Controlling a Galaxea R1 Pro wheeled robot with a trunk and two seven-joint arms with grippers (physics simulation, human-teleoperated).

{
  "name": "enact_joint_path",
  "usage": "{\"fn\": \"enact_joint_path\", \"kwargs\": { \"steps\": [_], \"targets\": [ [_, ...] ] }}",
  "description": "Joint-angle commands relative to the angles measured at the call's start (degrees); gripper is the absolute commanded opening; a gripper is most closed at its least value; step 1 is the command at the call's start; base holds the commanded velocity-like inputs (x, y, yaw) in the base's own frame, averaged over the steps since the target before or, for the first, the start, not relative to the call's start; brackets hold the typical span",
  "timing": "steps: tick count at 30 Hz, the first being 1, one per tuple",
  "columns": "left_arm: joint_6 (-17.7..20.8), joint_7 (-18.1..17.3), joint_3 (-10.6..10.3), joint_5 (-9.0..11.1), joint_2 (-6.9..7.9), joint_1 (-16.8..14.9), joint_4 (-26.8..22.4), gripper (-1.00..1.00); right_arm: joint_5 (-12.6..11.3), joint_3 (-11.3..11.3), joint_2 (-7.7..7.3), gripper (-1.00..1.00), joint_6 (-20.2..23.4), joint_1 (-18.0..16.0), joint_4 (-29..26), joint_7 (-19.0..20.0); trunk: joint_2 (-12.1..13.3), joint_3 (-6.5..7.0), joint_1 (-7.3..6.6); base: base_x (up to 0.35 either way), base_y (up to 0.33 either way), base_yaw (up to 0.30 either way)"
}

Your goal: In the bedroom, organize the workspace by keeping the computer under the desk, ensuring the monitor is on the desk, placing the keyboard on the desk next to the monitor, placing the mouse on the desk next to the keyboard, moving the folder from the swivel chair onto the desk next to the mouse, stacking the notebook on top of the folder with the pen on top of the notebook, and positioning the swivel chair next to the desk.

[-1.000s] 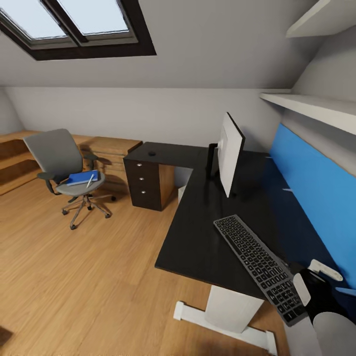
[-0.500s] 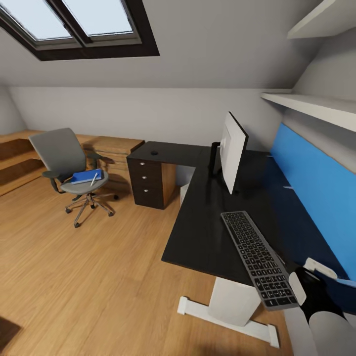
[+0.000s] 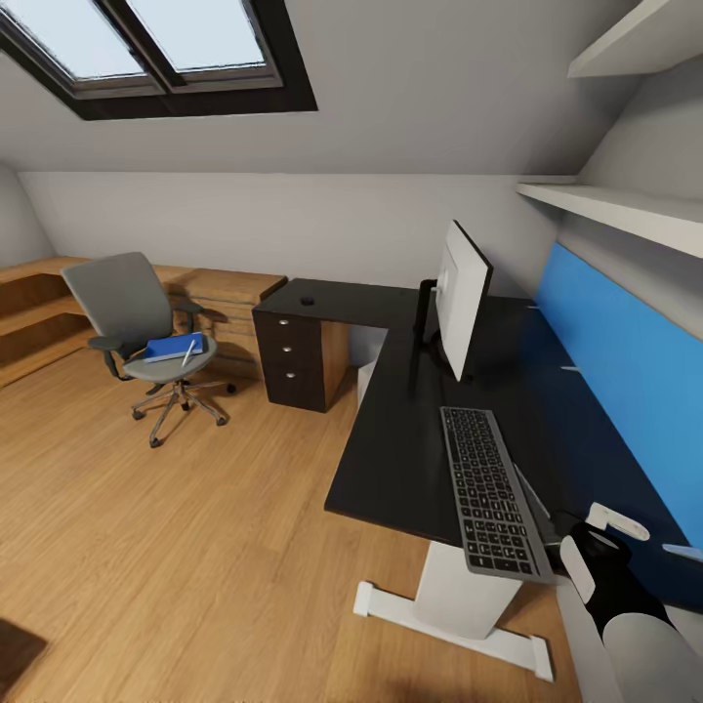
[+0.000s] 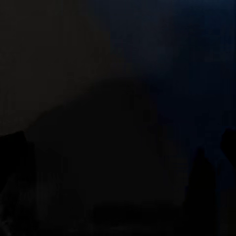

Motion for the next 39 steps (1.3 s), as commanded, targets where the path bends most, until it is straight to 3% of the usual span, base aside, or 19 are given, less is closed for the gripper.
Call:
{"fn": "enact_joint_path", "kwargs": {
  "steps": [1, 20, 33, 39],
  "targets": [
    [-0.30, 0.33, -0.49, 0.56, 0.07, -0.05, -0.06, 1.00, -0.66, 0.06, 0.01, 1.00, 0.60, 0.02, 2.68, -0.17, -0.03, -0.06, 0.00, -0.025, 0.021, 0.000],
    [-0.24, 0.33, -0.57, 0.79, 0.07, -0.05, -0.06, 1.00, -0.69, 0.06, 0.01, 1.00, 0.54, 0.02, 2.68, -0.10, -0.03, -0.06, 0.00, -0.126, 0.113, 0.000],
    [-0.23, 0.25, -0.58, 0.89, 0.07, -0.05, -0.02, 1.00, -0.69, 0.06, 0.01, 1.00, 0.40, 0.02, 2.47, -0.10, -0.03, -0.06, 0.00, -0.023, 0.013, 0.000],
    [-0.17, 0.24, -0.58, 0.91, 0.07, -0.05, -0.04, 1.00, -0.74, 0.00, 0.01, 1.00, -1.53, 0.02, 2.44, -0.13, -0.03, -0.06, 0.00, -0.247, 0.000, 0.000]
  ]
}}
